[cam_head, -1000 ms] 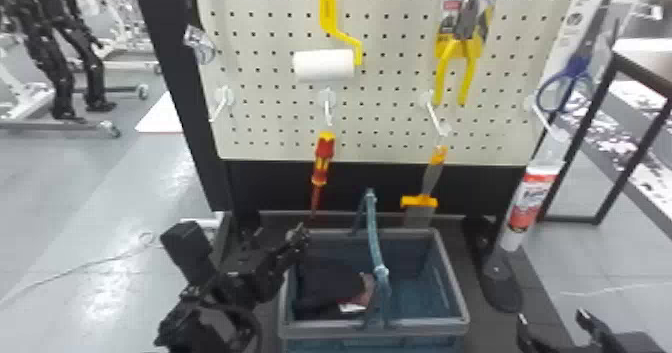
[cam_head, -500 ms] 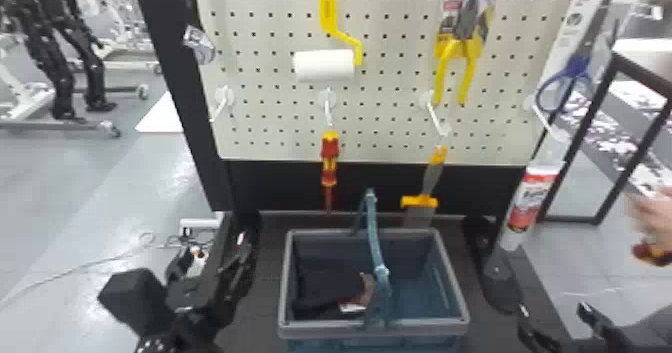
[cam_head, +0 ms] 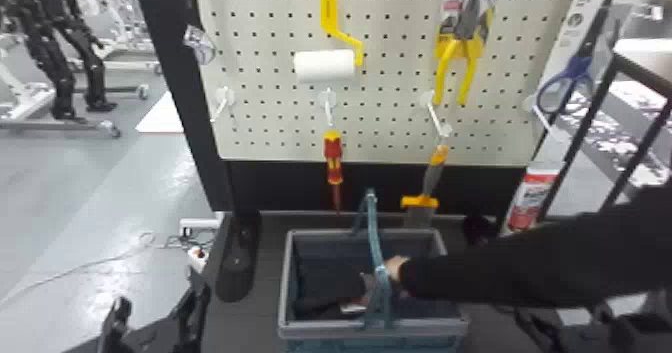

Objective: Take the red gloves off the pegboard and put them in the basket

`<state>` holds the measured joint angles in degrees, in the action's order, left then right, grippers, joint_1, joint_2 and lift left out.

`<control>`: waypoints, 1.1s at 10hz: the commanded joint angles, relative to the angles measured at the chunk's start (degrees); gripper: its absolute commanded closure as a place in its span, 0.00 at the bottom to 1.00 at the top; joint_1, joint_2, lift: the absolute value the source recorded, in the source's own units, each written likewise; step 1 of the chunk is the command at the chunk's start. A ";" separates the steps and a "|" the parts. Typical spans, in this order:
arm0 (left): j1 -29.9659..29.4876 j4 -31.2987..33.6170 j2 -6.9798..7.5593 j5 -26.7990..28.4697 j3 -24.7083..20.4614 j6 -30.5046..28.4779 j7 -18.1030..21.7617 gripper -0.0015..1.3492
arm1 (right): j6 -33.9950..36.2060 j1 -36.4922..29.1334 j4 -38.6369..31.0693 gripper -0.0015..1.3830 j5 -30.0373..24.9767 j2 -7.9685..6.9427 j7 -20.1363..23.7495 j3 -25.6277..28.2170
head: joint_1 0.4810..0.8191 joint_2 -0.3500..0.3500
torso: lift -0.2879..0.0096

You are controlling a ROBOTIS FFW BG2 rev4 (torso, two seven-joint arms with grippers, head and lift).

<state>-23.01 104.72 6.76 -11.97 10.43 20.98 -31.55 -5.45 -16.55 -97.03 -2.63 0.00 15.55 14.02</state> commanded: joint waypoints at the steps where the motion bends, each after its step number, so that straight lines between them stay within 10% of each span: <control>1: -2.12 0.05 0.00 0.89 -0.14 0.72 -1.94 0.19 | 0.17 0.20 -0.97 0.22 1.14 -0.05 0.00 -0.05 | 0.20 0.50 | 0.63; 8: -3.79 0.13 0.35 4.59 0.65 -0.59 -5.72 0.18 | 0.88 0.02 -2.37 0.22 1.58 -0.05 -1.23 0.39 | 0.20 0.50 | 0.63; 11: -2.47 0.05 2.46 0.98 0.12 -4.02 2.19 0.18 | 0.97 -0.06 -2.20 0.22 1.40 -0.05 -1.23 0.39 | 0.20 0.50 | 0.63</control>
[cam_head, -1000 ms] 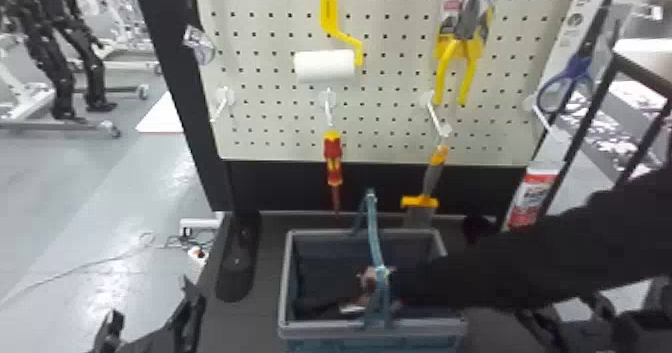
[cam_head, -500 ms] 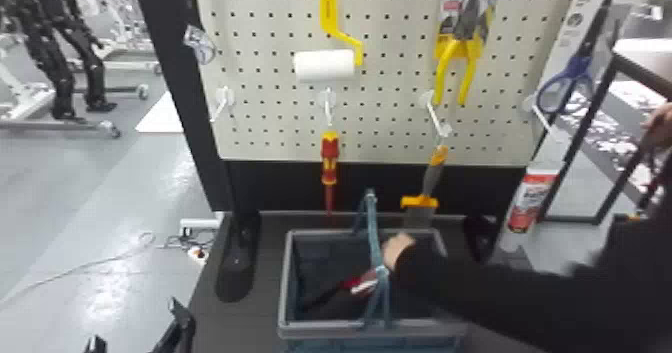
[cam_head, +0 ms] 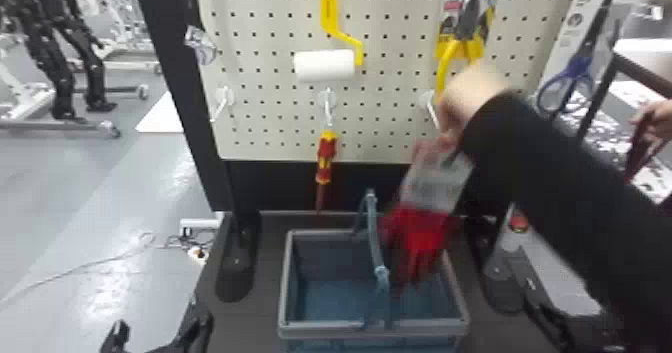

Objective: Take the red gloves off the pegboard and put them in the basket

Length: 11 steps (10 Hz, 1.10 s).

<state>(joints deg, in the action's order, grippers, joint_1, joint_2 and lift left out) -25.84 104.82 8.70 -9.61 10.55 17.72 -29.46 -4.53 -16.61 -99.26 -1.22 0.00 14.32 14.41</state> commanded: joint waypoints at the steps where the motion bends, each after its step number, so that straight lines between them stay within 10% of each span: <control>1: 0.44 0.03 0.70 -2.87 -2.29 -3.04 7.40 0.18 | 0.22 -0.18 -0.05 0.22 -0.01 -0.05 0.01 0.00 | 0.20 0.50 | 0.63; 4: 0.70 1.52 -1.49 -4.81 -8.00 -12.18 24.01 0.18 | 0.84 -0.09 -0.14 0.22 0.08 -0.05 0.01 0.00 | 0.20 0.50 | 0.63; 6: 2.98 1.44 -5.98 -1.91 -13.10 -16.57 34.38 0.18 | 1.10 0.08 0.04 0.22 -0.01 -0.05 0.01 0.00 | 0.20 0.50 | 0.63; 8: 2.37 1.52 -8.85 0.29 -15.03 -14.29 34.73 0.19 | 1.10 0.08 0.04 0.22 -0.01 -0.05 0.01 0.00 | 0.20 0.50 | 0.63; 11: 2.19 1.52 -8.85 1.87 -14.68 -12.09 33.94 0.18 | 1.19 -0.18 0.04 0.22 0.08 -0.05 0.01 0.00 | 0.20 0.50 | 0.63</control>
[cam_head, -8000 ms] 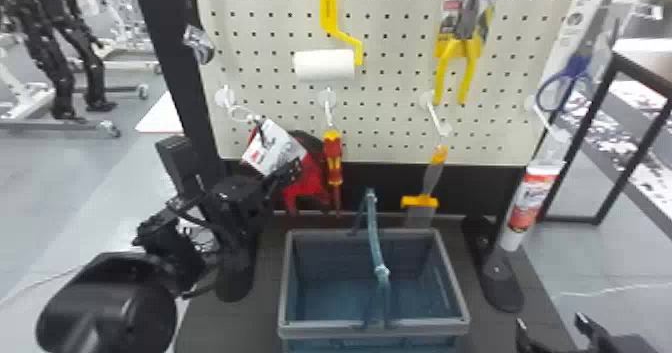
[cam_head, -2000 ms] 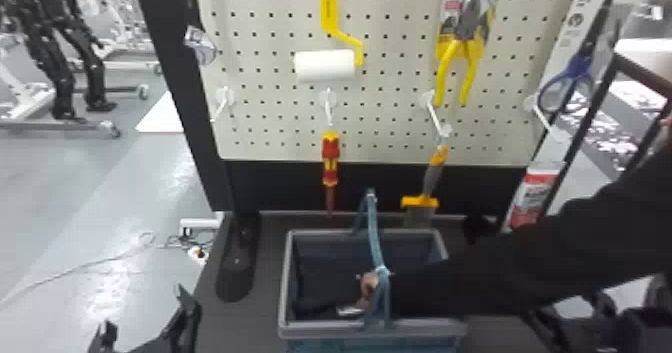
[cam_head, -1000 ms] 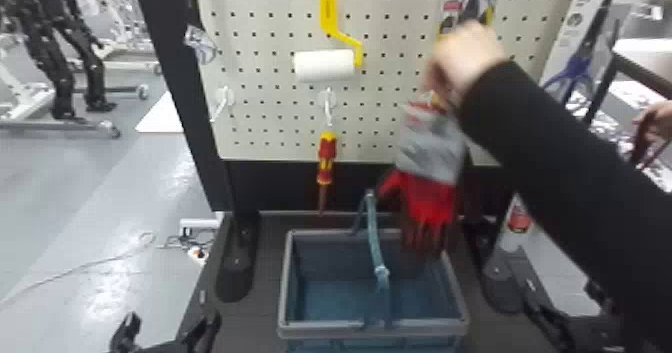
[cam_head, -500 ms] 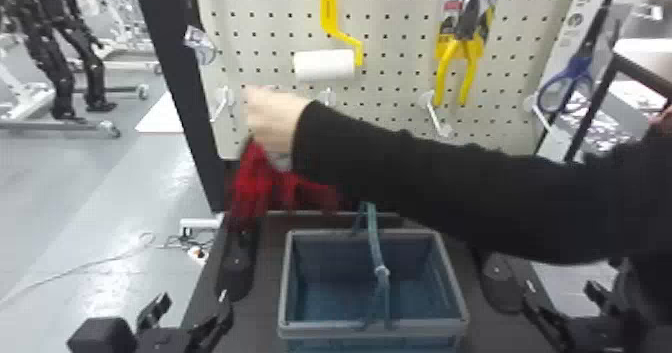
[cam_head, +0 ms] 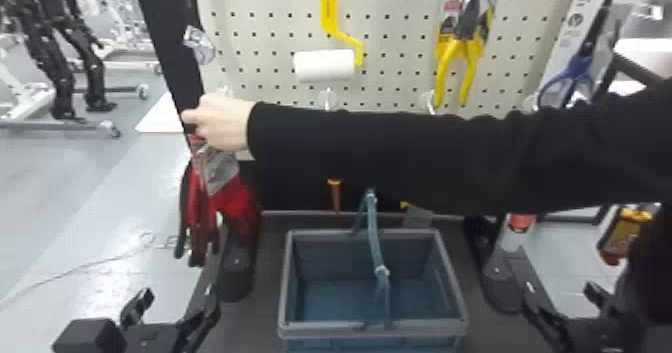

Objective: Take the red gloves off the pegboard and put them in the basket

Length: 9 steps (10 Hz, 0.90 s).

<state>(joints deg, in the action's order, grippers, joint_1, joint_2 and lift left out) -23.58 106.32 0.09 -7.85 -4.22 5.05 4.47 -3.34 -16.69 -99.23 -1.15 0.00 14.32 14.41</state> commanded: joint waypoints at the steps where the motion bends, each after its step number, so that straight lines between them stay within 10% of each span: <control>1: -0.33 0.03 -0.23 0.20 0.36 1.02 -0.78 0.18 | 0.00 -0.10 -0.09 0.22 0.00 -0.05 0.00 0.00 | 0.20 0.50 | 0.63; 9: -0.68 -0.14 -0.23 0.47 0.88 3.30 -2.97 0.19 | 0.00 -0.18 -0.09 0.22 0.09 -0.05 0.00 0.00 | 0.20 0.50 | 0.63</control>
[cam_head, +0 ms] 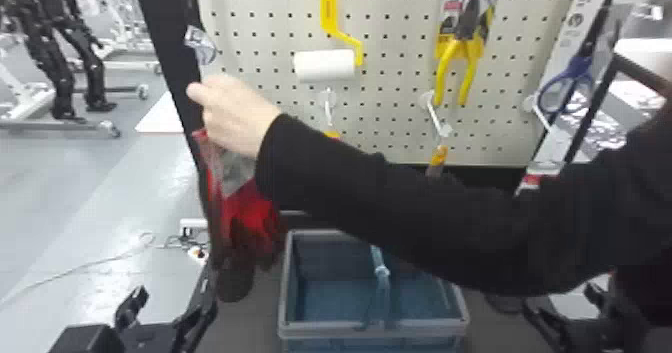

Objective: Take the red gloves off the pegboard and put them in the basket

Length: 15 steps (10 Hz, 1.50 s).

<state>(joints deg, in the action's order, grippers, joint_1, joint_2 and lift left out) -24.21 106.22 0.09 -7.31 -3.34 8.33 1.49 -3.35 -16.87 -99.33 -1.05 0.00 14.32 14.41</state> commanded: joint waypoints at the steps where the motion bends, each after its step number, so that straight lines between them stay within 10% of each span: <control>1: -0.05 -0.05 -0.24 -0.25 0.00 0.10 -0.08 0.19 | 0.01 0.00 0.01 0.22 0.09 -0.05 0.00 0.00 | 0.20 0.50 | 0.63; 15: -0.22 -0.31 -0.24 -0.78 0.61 1.77 -1.22 0.19 | -0.08 -0.18 -0.16 0.22 0.09 -0.05 0.00 0.00 | 0.20 0.50 | 0.63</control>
<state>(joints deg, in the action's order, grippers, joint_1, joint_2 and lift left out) -24.34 105.83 0.09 -8.12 -2.77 9.97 0.25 -3.40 -17.02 -99.45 -0.93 0.00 14.32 14.41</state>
